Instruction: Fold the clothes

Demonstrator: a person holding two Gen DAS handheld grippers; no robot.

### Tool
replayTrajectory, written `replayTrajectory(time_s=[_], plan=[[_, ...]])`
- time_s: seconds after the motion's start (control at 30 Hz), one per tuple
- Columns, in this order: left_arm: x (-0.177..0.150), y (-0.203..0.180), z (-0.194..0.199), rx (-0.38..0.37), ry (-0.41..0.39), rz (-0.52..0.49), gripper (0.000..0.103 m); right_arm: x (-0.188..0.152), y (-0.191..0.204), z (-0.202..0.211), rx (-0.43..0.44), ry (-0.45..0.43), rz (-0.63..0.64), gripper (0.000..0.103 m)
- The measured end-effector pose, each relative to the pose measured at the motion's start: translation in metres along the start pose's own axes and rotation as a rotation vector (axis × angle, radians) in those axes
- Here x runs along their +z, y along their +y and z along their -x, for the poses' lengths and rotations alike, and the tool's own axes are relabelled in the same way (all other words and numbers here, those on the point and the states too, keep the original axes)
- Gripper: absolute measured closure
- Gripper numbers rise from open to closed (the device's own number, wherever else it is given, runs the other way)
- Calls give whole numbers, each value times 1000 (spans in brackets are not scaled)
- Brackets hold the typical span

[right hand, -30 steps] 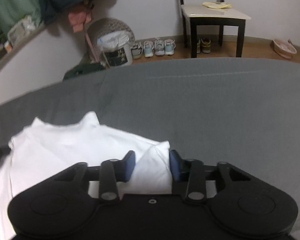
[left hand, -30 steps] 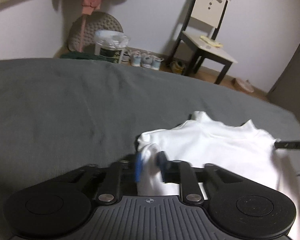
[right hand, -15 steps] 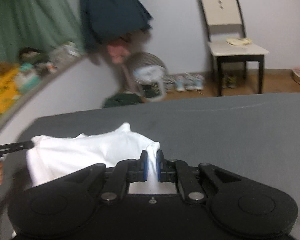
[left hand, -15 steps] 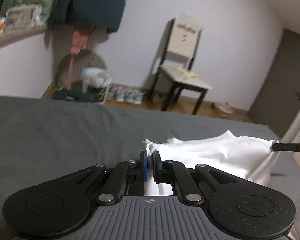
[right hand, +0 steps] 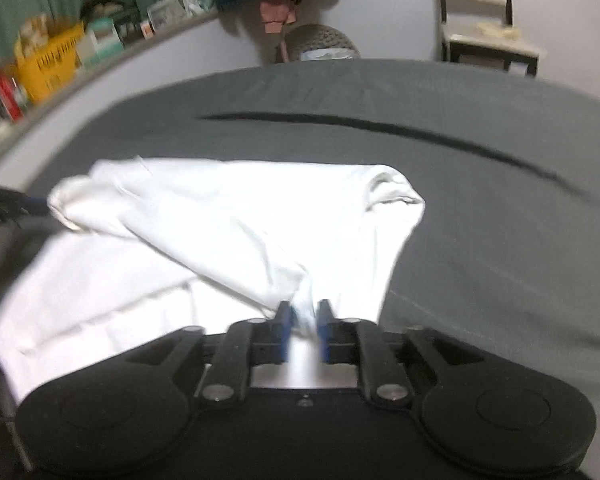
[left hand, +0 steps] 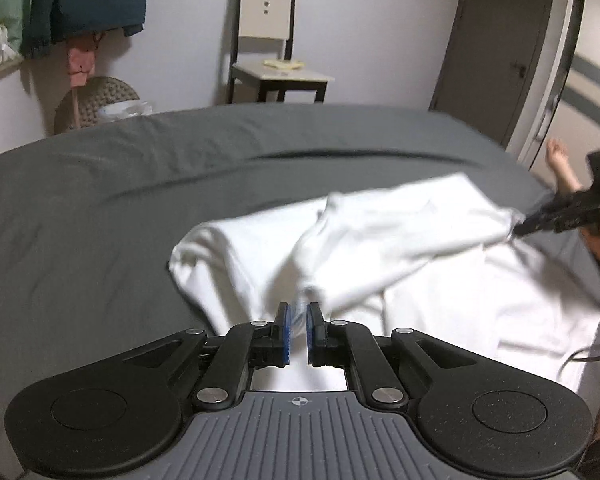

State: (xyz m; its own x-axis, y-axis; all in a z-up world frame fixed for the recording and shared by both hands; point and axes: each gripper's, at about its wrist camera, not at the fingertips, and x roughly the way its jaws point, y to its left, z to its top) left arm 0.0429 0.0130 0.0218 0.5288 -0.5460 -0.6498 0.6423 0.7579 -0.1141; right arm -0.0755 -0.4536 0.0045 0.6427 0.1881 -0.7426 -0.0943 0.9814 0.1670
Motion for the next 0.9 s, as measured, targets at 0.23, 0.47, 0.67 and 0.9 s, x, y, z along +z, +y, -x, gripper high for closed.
replayTrajectory(time_s=[0.23,0.47,0.67,0.9], plan=[[24,-12,20,59,-134,-143,0,30,41,7,-49,-92,243,48],[51,-27,-30,23,1,-287,16,57,51,-49,33,64,315,53],[40,-41,-45,-24,124,-335,98,54,45,-51,132,90,308,96],[8,-60,12,-120,3,-529,98,17,55,15,238,-10,419,96]])
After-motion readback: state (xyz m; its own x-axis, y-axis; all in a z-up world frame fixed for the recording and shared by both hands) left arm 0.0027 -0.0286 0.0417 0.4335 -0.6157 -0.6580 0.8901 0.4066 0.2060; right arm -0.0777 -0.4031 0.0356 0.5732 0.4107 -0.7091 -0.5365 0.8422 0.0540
